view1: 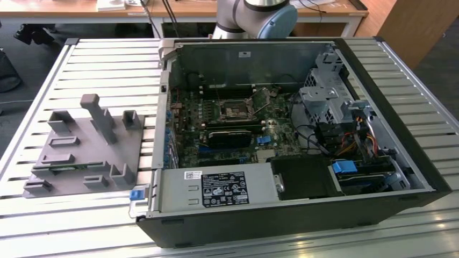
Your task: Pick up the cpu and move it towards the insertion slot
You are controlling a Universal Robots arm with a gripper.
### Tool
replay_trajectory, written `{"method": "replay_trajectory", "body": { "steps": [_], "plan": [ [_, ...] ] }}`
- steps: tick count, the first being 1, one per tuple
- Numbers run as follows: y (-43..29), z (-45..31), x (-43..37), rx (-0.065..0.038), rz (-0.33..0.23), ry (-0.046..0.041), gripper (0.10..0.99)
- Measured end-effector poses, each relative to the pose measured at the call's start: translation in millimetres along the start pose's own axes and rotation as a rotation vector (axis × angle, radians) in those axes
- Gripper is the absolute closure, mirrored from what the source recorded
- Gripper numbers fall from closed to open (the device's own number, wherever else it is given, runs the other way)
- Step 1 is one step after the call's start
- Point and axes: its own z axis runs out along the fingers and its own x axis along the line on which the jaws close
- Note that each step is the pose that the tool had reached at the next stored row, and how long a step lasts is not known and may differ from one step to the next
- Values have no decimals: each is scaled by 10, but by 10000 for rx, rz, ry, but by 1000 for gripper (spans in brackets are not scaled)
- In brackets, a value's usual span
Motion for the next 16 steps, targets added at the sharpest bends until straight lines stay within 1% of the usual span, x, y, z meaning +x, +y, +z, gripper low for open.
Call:
{"method": "replay_trajectory", "body": {
  "steps": [6, 8, 13, 16],
  "plan": [
    [5, -82, 0, 1, 1, 2, 541],
    [6, -97, -4, 1, 2, 2, 541],
    [6, -120, -51, 1, 1, 6, 541],
    [7, -148, -58, 0, 3, 6, 541]
  ]
}}
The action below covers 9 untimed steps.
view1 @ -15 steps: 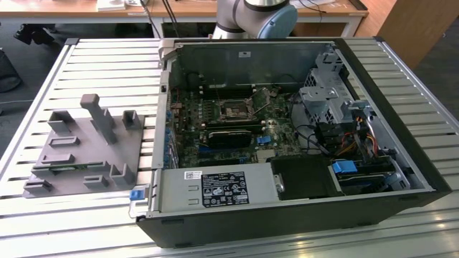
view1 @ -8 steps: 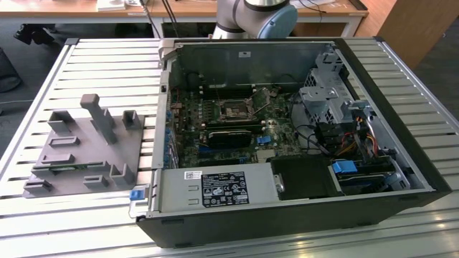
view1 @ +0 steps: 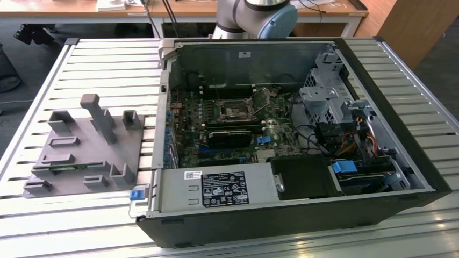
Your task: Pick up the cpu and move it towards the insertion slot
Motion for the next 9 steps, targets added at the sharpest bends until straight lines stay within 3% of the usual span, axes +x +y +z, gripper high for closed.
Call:
{"method": "replay_trajectory", "body": {
  "steps": [9],
  "plan": [
    [9, -139, -8, 6, -1, 3, 541]
  ]
}}
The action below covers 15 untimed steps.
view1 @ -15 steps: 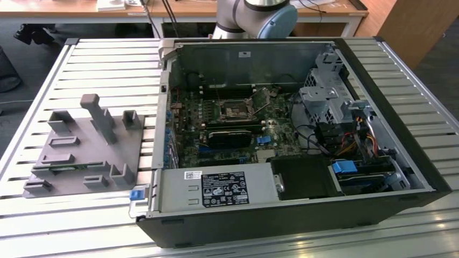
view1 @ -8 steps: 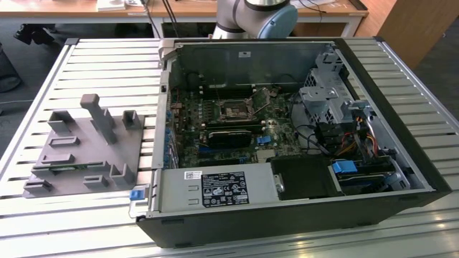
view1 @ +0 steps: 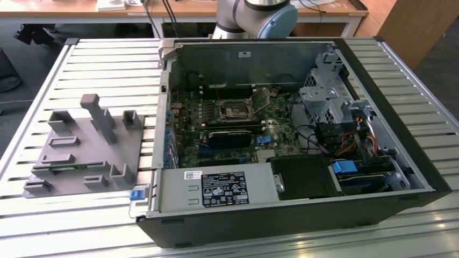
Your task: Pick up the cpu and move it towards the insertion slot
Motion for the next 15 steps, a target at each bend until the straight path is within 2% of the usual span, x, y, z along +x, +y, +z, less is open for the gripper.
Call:
{"method": "replay_trajectory", "body": {
  "steps": [15],
  "plan": [
    [-4, -1, -243, 0, -1, 3, 541]
  ]
}}
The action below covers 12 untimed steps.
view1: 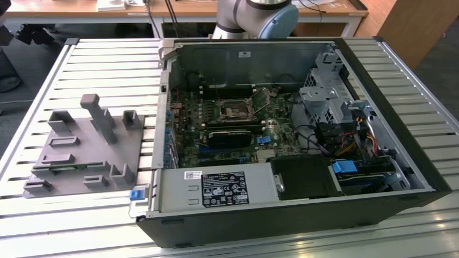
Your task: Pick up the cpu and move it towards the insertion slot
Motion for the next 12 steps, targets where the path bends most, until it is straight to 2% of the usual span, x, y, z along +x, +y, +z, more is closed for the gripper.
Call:
{"method": "replay_trajectory", "body": {
  "steps": [12],
  "plan": [
    [-2, 0, -124, -1, 1, 11, 541]
  ]
}}
